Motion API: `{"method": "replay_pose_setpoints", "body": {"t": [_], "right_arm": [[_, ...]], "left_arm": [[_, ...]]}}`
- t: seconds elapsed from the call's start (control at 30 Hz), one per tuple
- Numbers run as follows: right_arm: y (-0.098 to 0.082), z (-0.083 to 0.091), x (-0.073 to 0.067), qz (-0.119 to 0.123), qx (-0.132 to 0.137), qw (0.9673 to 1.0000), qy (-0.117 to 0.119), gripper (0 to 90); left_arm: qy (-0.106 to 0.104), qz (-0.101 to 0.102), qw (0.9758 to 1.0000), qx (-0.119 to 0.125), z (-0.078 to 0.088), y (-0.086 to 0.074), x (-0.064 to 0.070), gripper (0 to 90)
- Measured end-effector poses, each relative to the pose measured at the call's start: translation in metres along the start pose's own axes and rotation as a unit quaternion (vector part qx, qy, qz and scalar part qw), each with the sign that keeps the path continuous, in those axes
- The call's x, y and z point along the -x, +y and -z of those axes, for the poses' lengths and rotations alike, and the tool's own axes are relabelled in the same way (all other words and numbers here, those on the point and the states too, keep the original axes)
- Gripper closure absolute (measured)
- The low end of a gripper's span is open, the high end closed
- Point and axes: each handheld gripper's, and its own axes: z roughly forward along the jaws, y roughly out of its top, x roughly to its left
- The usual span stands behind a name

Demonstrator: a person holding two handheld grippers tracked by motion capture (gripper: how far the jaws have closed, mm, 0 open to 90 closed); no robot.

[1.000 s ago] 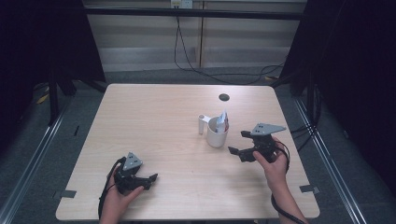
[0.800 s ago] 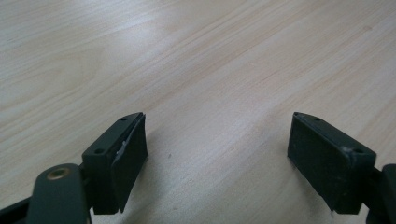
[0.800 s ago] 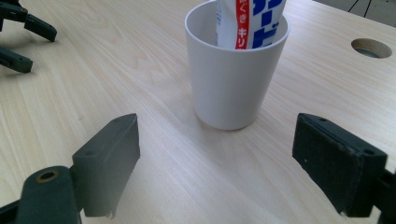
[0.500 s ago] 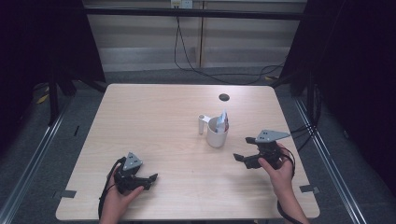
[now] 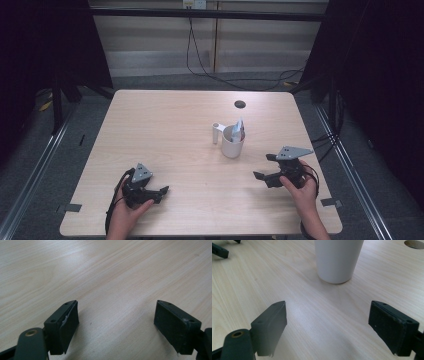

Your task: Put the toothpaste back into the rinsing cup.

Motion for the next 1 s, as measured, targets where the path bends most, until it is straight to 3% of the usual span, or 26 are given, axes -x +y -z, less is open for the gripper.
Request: {"method": "replay_pose_setpoints", "body": {"t": [0.43,1.0], "right_arm": [[-0.028,-0.001,0.0,-0.017,-0.018,0.9997,-0.004,14.7],[-0.04,-0.005,-0.004,0.002,-0.061,0.998,-0.017,14.6]], "left_arm": [[0.0,0.003,1.0,0.002,0.0,0.0,0.0,19.6],[0.0,0.002,1.0,0.002,0.0,0.0,0.0,19.6]]}}
